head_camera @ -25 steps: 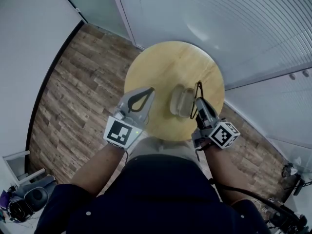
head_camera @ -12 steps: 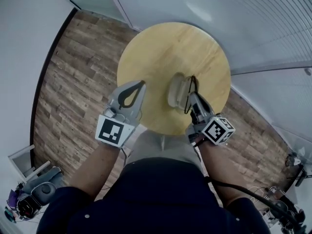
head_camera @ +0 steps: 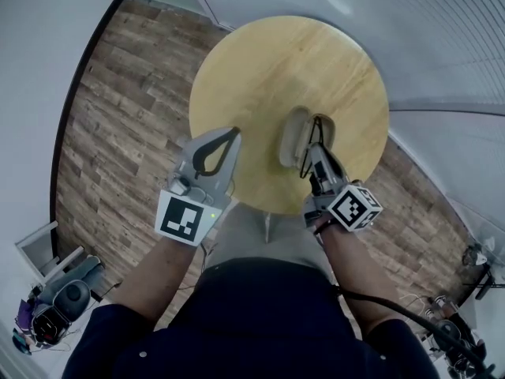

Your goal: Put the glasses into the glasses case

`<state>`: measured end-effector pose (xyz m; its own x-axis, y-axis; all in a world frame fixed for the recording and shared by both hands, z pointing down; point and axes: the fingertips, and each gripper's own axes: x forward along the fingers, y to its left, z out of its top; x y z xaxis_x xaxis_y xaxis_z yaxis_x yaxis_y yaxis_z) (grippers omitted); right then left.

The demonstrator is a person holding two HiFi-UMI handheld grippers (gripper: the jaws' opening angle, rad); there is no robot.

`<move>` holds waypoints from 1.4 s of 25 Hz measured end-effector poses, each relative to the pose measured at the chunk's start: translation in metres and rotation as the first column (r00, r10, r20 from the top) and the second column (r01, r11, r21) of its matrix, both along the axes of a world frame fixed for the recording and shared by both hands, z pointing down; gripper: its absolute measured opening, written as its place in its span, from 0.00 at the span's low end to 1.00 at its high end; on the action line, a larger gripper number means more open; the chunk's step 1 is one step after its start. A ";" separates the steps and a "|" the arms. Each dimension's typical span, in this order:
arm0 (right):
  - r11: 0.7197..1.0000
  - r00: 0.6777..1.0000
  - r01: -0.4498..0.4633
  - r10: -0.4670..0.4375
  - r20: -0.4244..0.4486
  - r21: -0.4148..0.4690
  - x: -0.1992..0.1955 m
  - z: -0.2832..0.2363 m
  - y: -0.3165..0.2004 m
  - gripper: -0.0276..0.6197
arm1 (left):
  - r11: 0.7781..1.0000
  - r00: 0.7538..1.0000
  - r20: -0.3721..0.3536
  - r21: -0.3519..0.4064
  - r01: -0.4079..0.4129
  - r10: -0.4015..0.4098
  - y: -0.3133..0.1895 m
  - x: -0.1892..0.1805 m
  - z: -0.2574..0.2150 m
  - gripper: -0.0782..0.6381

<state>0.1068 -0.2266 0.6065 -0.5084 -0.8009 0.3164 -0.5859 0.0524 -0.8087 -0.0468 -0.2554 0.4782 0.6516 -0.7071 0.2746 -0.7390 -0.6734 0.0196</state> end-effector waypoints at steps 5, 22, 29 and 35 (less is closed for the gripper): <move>0.999 0.999 -0.005 0.004 -0.035 -0.044 -0.011 0.019 -0.009 0.09 | 1.000 1.000 -0.007 -0.011 0.005 -0.005 -0.006 -0.008 0.011 0.11; 0.987 0.984 -0.063 0.037 -0.173 -0.146 -0.028 0.068 -0.035 0.09 | 0.996 1.000 0.002 -0.091 0.018 -0.018 -0.021 -0.038 0.040 0.11; 0.984 0.985 -0.056 0.026 -0.171 -0.170 -0.035 0.079 -0.039 0.12 | 0.995 1.000 0.015 -0.090 0.028 -0.027 -0.024 -0.047 0.041 0.11; 0.987 0.991 -0.021 -0.001 -0.136 -0.160 -0.038 0.073 -0.041 0.25 | 0.996 0.999 0.014 -0.078 0.042 -0.041 -0.024 -0.049 0.033 0.11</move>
